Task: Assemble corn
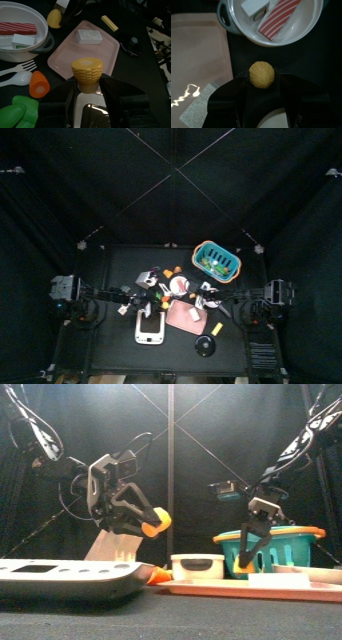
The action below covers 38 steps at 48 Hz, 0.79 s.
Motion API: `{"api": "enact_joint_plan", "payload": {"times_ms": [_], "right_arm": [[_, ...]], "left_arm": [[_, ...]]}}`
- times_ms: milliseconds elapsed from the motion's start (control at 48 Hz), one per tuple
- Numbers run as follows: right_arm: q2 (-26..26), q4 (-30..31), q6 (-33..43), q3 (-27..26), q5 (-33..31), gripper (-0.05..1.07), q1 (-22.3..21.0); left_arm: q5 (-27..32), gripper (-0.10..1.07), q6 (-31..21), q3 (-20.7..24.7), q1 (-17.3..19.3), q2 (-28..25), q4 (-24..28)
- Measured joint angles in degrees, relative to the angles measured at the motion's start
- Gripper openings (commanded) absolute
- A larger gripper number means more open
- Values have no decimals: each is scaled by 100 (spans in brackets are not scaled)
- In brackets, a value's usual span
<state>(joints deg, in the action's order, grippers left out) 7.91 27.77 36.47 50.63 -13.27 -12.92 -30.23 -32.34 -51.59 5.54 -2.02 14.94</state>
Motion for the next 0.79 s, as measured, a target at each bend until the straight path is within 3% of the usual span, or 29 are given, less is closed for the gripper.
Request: {"api": "enact_joint_plan", "payload": {"times_ms": [208, 396, 542, 792], "right_arm": [[817, -167, 0, -44, 281, 60, 62], [1494, -369, 18, -35, 1204, 60, 211], [1556, -369, 0, 35, 1740, 60, 413], [1556, -334, -18, 44, 2083, 60, 729]], "left_arm": [[0, 49, 18, 0, 0, 0, 149], [0, 49, 149, 141, -9, 0, 501], [0, 49, 316, 308, -18, 0, 914], [-18, 49, 686, 536, -18, 9, 1397]]}}
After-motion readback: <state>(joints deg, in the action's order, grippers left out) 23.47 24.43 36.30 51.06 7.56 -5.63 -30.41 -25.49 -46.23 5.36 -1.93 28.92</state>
